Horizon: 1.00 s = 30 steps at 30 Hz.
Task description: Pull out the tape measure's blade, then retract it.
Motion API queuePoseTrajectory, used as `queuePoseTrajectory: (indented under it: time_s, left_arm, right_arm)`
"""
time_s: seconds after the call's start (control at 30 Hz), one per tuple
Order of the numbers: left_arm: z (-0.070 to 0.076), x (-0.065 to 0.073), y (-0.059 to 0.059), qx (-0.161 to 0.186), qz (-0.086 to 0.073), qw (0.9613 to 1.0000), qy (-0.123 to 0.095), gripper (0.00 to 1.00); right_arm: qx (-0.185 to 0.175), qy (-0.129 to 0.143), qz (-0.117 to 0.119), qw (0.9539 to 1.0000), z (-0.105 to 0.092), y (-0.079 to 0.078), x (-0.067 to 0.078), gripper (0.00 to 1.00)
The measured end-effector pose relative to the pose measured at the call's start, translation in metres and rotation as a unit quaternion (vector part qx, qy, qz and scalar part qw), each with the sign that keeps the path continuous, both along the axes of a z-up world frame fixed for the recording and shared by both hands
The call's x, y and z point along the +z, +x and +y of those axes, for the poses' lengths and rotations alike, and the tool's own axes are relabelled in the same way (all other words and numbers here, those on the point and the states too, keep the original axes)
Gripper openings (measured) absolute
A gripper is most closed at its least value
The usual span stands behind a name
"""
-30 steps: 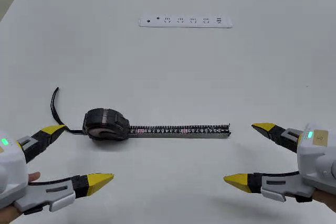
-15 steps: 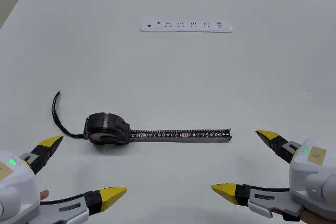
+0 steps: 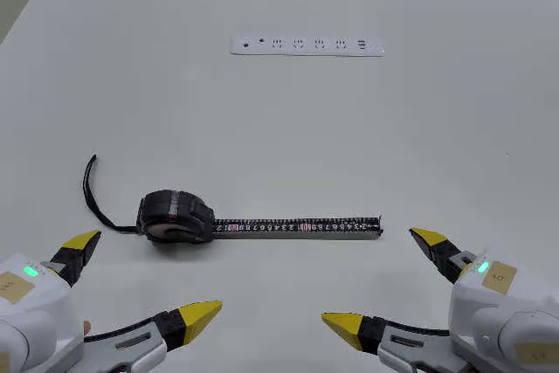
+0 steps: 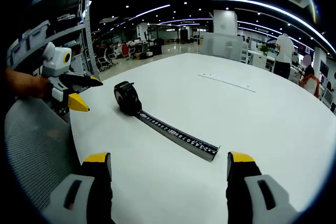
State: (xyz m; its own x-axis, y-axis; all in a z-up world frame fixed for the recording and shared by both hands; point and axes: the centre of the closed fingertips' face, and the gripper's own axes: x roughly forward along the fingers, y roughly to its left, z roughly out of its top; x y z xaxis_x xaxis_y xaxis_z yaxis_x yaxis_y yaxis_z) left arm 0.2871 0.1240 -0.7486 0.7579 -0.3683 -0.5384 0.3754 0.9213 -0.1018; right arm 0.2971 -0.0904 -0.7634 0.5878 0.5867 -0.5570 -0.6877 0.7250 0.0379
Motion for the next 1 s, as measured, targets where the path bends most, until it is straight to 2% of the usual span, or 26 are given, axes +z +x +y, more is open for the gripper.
queuePoseTrajectory:
  time_s: [0.1,0.13,0.27,0.33,0.4,0.57,0.7,0.93,1.0]
  left_arm:
    - [0.001,0.001,0.001,0.022,-0.003,0.9998,0.002,1.0]
    - [0.002,0.003,0.001,0.03,-0.009,0.9995,0.005,1.0]
    - [0.003,0.003,0.002,0.049,-0.012,0.9986,0.013,1.0]
    - [0.003,0.003,0.002,0.055,-0.012,0.9983,0.016,1.0]
    - [0.003,0.0,0.002,0.063,-0.004,0.9979,0.016,1.0]
    - [0.0,0.0,0.004,0.072,-0.003,0.9972,0.019,1.0]
    - [0.005,-0.001,0.007,0.089,-0.002,0.9953,0.038,1.0]
    - [0.007,0.0,0.012,0.103,-0.005,0.9941,0.035,1.0]
    - [0.007,0.0,0.015,0.105,-0.005,0.9936,0.041,1.0]
  right_arm:
    - [0.001,-0.002,-0.001,1.0,0.003,-0.002,0.001,0.92]
    - [0.0,-0.001,0.0,1.0,0.004,-0.002,0.002,0.92]
    - [-0.005,0.001,-0.001,1.0,0.006,-0.002,0.003,0.92]
    - [-0.005,0.004,0.0,1.0,0.007,-0.003,0.004,0.93]
    - [-0.005,0.001,0.0,1.0,0.007,-0.004,0.004,0.93]
    - [-0.003,0.002,0.003,1.0,0.007,-0.004,0.003,0.93]
    - [0.001,0.0,0.001,1.0,0.007,-0.004,0.003,0.93]
    - [0.0,0.001,0.004,1.0,0.007,-0.002,0.0,0.92]
    - [0.0,0.002,0.004,1.0,0.006,-0.001,-0.001,0.92]
